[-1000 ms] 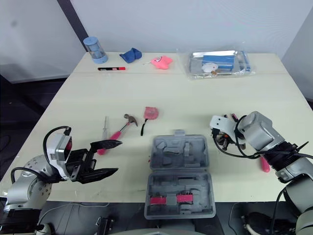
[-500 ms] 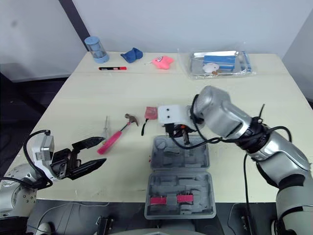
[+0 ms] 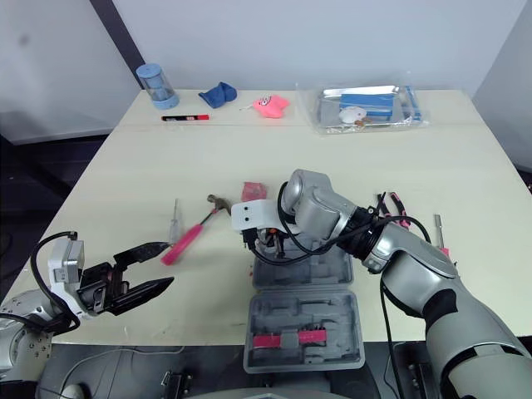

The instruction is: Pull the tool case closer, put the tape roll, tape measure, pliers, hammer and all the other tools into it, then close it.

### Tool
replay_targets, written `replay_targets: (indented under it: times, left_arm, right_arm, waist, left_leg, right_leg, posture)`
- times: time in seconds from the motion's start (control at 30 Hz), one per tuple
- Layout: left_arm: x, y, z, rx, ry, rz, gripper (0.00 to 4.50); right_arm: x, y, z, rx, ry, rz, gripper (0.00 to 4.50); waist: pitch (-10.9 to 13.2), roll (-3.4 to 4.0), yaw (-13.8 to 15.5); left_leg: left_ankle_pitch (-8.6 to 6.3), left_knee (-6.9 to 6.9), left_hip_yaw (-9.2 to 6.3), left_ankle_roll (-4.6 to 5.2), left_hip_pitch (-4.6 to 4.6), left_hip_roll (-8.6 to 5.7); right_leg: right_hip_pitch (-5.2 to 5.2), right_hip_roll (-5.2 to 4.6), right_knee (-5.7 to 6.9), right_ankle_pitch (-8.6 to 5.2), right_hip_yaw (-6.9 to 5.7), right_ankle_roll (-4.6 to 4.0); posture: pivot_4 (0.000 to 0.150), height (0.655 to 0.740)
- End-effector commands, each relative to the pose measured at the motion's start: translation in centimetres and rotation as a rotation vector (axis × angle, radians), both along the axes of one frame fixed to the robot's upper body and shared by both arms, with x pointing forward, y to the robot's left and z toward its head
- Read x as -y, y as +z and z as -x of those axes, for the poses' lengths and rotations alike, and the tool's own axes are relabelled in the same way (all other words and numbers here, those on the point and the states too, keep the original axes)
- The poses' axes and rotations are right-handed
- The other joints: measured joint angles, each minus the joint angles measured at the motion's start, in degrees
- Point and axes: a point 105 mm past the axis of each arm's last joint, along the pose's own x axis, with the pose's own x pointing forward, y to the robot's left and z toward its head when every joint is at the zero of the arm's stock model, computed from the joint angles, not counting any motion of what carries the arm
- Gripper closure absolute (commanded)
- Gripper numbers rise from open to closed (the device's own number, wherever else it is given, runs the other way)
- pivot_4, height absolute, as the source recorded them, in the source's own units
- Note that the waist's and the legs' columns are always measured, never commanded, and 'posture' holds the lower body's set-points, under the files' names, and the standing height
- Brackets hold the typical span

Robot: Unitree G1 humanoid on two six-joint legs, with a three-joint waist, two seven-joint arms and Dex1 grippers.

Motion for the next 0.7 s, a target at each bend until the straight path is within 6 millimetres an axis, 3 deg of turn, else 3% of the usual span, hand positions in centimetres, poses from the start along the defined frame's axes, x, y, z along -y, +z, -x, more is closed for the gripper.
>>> replay_targets:
  times: [0.03,0.43,0.6,0.67,0.7]
  left_arm:
    - [0.0,1.0,0.1,0.035,-0.004,-0.027,0.00]
    - [0.4,1.0,0.0,0.024,-0.007,-0.039,0.00]
    - [0.5,0.9,0.0,0.022,-0.006,-0.041,0.00]
    - [0.7,0.9,0.0,0.022,-0.006,-0.040,0.00]
    - [0.7,0.8,0.0,0.022,-0.005,-0.040,0.00]
  right_arm:
    - [-0.7,0.4,0.0,0.009,0.013,-0.032,4.43]
    - [-1.1,-0.6,-0.3,-0.016,-0.016,-0.046,4.43]
    - [-1.4,-0.7,-0.3,-0.019,-0.015,-0.054,2.77]
    - [-1.7,-0.8,-0.2,-0.026,-0.010,-0.061,1.78]
    - [-1.7,-0.8,-0.1,-0.029,-0.009,-0.064,1.66]
  waist:
    - [0.0,0.00,-0.2]
    - [0.0,0.00,-0.2]
    - [0.0,0.00,-0.2]
    - [0.0,0.00,-0.2]
    - [0.0,0.00,-0.2]
  left_leg:
    - [0.00,0.00,0.00,0.00,0.03,0.00]
    - [0.00,-0.01,0.00,0.00,0.07,-0.03]
    - [-0.01,-0.01,0.02,0.00,0.07,-0.13]
    - [-0.01,-0.04,-0.05,0.01,0.07,-0.36]
    - [-0.01,-0.04,-0.11,0.01,0.08,-0.45]
  right_leg:
    - [-0.01,0.00,0.03,0.00,0.00,0.00]
    - [-0.16,-0.06,0.20,0.00,0.04,0.00]
    - [-0.36,-0.36,0.42,0.00,0.02,0.00]
    - [-0.47,-0.38,0.48,0.00,0.02,0.00]
    - [-0.49,-0.45,0.49,0.00,0.03,0.00]
  posture:
    - [0.150,0.7400]
    - [0.150,0.7400]
    - [0.150,0.7400]
    - [0.150,0.7400]
    - [0.150,0.7400]
